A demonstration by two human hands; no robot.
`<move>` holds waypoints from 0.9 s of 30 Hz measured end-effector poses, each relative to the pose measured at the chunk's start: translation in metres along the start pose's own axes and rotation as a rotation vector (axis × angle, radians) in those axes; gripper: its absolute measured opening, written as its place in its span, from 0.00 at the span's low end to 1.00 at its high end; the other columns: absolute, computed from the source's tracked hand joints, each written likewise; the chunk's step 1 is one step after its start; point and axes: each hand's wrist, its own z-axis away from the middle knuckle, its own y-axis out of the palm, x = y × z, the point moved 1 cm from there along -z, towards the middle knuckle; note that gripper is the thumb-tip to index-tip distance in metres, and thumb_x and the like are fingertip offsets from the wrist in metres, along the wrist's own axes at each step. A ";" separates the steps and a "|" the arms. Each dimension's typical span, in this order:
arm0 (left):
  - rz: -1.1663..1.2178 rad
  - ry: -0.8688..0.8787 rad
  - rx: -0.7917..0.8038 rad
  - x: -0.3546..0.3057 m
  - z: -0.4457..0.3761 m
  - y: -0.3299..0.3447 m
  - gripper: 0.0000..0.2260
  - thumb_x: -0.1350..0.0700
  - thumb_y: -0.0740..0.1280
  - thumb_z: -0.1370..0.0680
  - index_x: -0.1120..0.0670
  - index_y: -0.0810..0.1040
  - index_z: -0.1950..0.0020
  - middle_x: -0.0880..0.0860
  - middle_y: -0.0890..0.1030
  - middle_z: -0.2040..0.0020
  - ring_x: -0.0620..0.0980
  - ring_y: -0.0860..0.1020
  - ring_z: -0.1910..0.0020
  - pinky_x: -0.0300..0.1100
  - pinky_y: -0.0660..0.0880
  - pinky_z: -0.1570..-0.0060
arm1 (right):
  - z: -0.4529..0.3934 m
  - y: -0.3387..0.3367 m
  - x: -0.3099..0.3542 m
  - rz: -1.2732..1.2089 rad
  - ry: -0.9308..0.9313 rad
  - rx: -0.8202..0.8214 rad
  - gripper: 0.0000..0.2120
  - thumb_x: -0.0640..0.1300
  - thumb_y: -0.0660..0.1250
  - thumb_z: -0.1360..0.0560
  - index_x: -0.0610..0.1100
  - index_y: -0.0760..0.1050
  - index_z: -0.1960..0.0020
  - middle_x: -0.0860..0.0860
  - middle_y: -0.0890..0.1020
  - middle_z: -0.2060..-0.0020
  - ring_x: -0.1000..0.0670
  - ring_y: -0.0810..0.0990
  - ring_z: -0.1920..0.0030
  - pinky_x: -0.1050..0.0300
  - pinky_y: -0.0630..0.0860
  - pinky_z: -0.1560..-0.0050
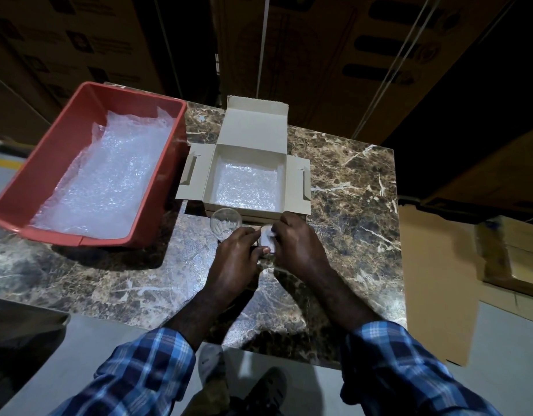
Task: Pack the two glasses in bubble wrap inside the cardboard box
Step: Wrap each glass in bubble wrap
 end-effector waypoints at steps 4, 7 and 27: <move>0.023 0.007 -0.002 -0.002 0.000 -0.003 0.15 0.60 0.76 0.26 0.59 0.83 0.40 0.56 0.83 0.46 0.53 0.82 0.49 0.37 0.72 0.49 | 0.008 0.006 0.008 0.022 -0.011 -0.030 0.15 0.30 0.75 0.40 0.36 0.77 0.54 0.39 0.79 0.59 0.40 0.78 0.60 0.52 0.75 0.62; 0.026 0.004 -0.003 -0.004 0.000 -0.003 0.16 0.60 0.76 0.26 0.60 0.83 0.40 0.57 0.83 0.45 0.54 0.82 0.50 0.38 0.72 0.49 | 0.006 0.010 0.006 0.025 0.018 -0.005 0.14 0.30 0.76 0.40 0.36 0.77 0.57 0.40 0.78 0.62 0.40 0.78 0.62 0.54 0.73 0.67; 0.018 0.014 -0.020 -0.006 0.002 -0.003 0.14 0.62 0.75 0.26 0.60 0.83 0.41 0.57 0.83 0.46 0.54 0.82 0.50 0.41 0.74 0.49 | -0.006 -0.011 0.008 0.138 0.074 0.217 0.06 0.43 0.70 0.27 0.43 0.85 0.57 0.44 0.83 0.59 0.42 0.78 0.55 0.49 0.77 0.53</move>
